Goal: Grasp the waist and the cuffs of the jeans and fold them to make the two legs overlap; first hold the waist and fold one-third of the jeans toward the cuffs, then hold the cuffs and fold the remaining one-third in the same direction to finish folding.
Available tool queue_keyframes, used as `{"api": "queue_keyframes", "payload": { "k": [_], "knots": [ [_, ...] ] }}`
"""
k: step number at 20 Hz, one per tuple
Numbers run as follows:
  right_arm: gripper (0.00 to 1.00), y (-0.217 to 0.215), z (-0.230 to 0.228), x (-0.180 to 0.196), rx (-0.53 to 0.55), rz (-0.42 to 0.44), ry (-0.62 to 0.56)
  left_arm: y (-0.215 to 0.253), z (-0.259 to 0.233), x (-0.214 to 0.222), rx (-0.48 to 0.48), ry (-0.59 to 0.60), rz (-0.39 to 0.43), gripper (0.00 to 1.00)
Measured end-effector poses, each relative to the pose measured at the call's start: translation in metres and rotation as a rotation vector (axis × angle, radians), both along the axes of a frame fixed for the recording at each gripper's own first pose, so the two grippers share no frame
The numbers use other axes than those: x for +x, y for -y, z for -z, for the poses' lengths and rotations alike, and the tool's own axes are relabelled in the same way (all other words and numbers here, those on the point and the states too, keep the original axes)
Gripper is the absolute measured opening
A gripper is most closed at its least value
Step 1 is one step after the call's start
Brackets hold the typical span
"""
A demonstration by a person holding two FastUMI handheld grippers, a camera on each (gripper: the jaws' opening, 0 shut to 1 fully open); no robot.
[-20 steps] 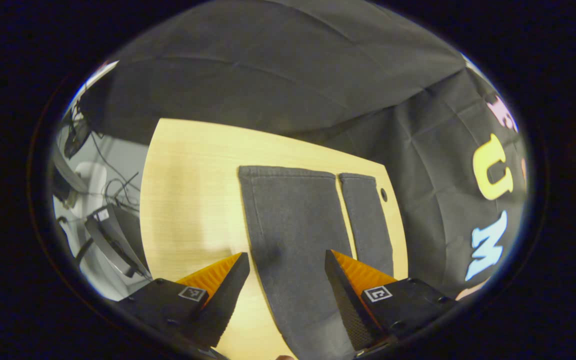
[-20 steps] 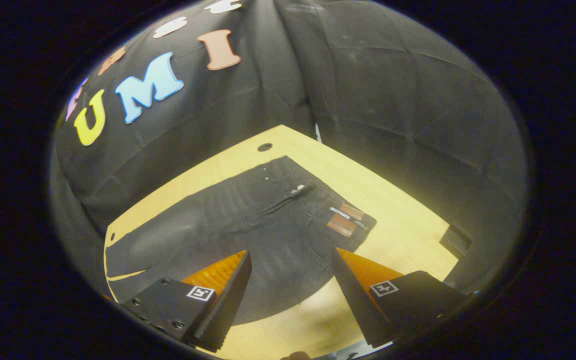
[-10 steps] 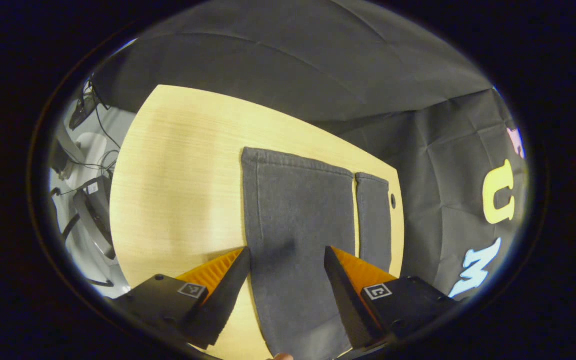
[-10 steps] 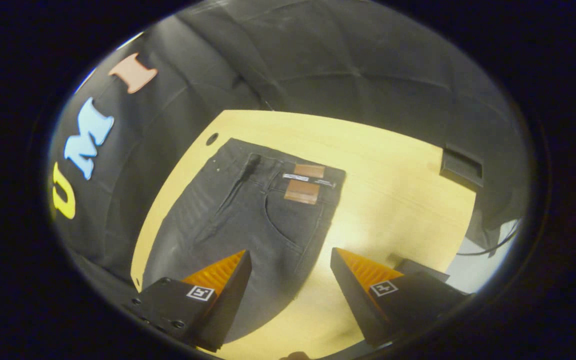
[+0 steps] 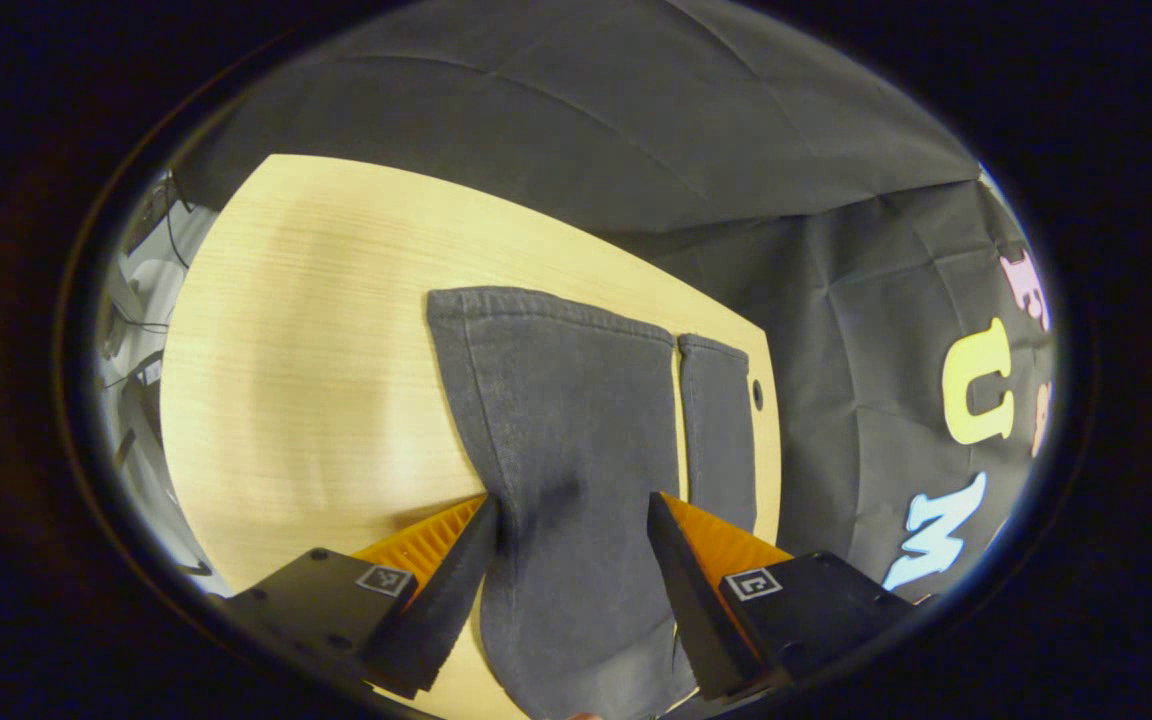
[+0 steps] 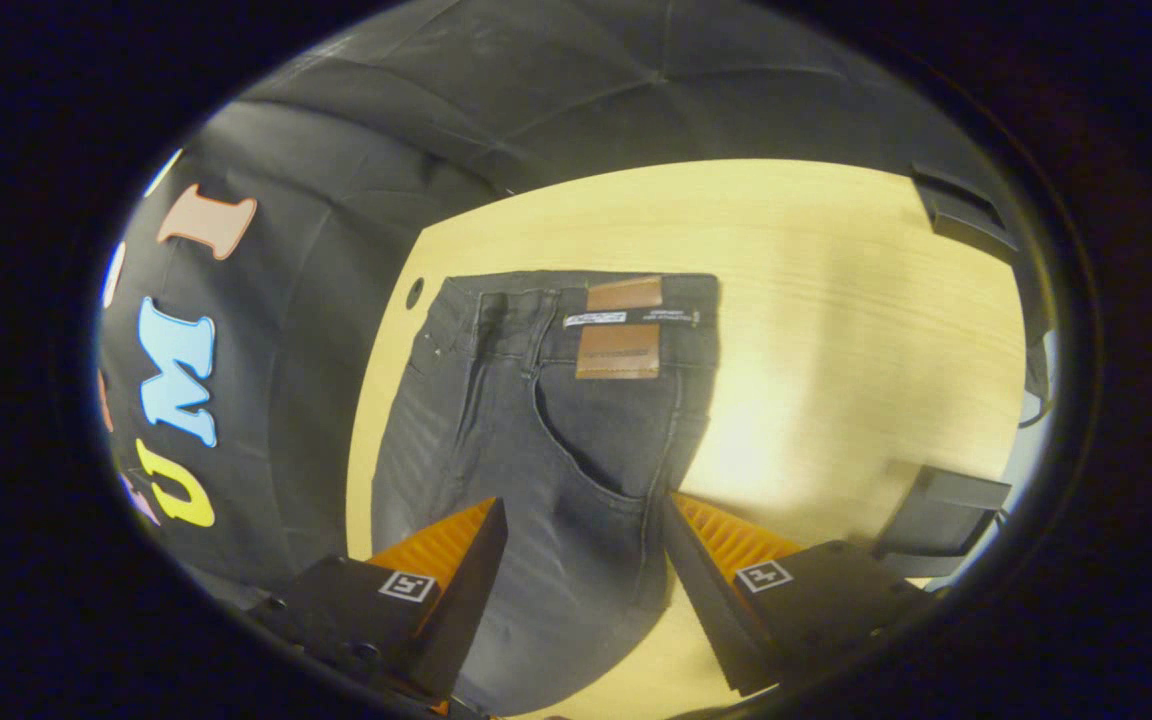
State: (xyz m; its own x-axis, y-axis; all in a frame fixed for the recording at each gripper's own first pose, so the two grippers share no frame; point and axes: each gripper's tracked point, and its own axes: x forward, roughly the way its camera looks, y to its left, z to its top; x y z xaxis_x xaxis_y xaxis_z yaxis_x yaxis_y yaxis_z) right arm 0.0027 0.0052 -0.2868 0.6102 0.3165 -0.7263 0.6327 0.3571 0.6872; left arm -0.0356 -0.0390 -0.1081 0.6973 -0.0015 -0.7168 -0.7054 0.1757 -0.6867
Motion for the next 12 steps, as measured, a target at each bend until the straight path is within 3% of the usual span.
{"api": "queue_keyframes", "payload": {
  "k": [1, 4, 6, 7, 9, 11, 12],
  "knots": [
    [0.92, -0.003, 0.000, 0.003, 0.003, -0.014, 0.000, 0.003, 0.001, 0.006, -0.006, 0.009, 0.006, 0.98],
    [0.82, -0.003, 0.008, 0.002, -0.051, -0.071, -0.040, 0.013, 0.002, 0.015, -0.020, 0.022, 0.007, 0.96],
    [0.48, -0.001, 0.011, -0.002, -0.074, -0.107, -0.055, 0.015, 0.011, 0.013, -0.029, 0.002, -0.001, 0.93],
    [0.51, 0.000, 0.015, -0.005, -0.077, -0.111, -0.063, 0.016, 0.016, 0.008, -0.031, -0.012, -0.005, 0.86],
    [0.20, 0.001, 0.016, -0.007, -0.043, -0.101, -0.057, 0.017, 0.021, -0.003, -0.032, -0.022, -0.007, 0.61],
    [0.20, 0.002, 0.018, -0.007, 0.004, -0.083, -0.047, 0.012, 0.028, -0.015, -0.027, -0.045, -0.017, 0.29],
    [0.13, 0.003, 0.019, -0.008, 0.026, -0.079, -0.042, 0.012, 0.025, -0.018, -0.045, -0.035, -0.019, 0.12]
  ]
}}
